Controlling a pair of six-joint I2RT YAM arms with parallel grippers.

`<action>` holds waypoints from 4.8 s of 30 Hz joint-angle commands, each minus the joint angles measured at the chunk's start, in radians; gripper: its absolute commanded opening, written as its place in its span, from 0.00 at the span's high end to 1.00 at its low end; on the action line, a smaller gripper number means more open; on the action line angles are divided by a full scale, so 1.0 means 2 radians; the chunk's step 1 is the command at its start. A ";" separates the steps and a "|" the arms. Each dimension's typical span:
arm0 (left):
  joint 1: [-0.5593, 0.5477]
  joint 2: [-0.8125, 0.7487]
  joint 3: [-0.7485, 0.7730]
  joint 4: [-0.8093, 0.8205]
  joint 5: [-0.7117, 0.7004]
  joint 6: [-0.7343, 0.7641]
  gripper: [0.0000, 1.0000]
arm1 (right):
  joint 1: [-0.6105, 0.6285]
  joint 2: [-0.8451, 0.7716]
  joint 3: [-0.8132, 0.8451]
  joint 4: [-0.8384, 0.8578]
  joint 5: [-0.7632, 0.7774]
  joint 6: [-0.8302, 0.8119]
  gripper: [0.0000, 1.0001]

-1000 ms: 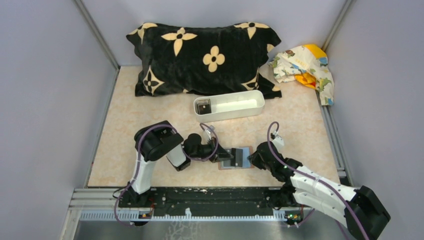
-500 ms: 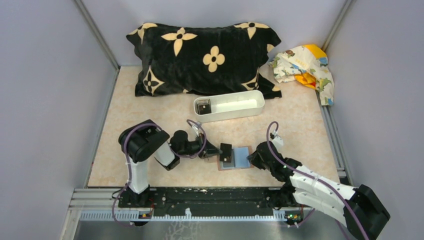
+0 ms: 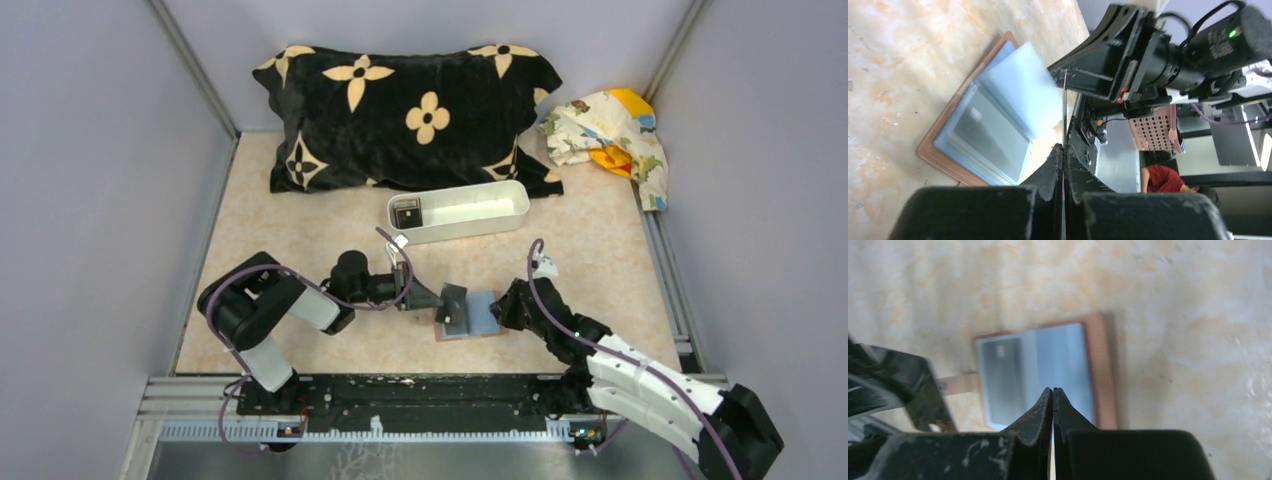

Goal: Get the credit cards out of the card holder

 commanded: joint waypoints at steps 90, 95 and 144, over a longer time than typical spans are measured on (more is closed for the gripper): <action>-0.010 -0.379 -0.114 -0.173 -0.077 0.265 0.12 | -0.024 0.171 0.323 0.051 -0.207 -0.502 1.00; -0.010 -0.416 -0.125 -0.194 -0.070 0.269 0.12 | -0.062 0.250 0.400 0.046 -0.233 -0.549 1.00; -0.010 -0.419 -0.131 -0.209 -0.075 0.296 0.14 | -0.098 0.608 0.598 0.106 -0.421 -0.605 1.00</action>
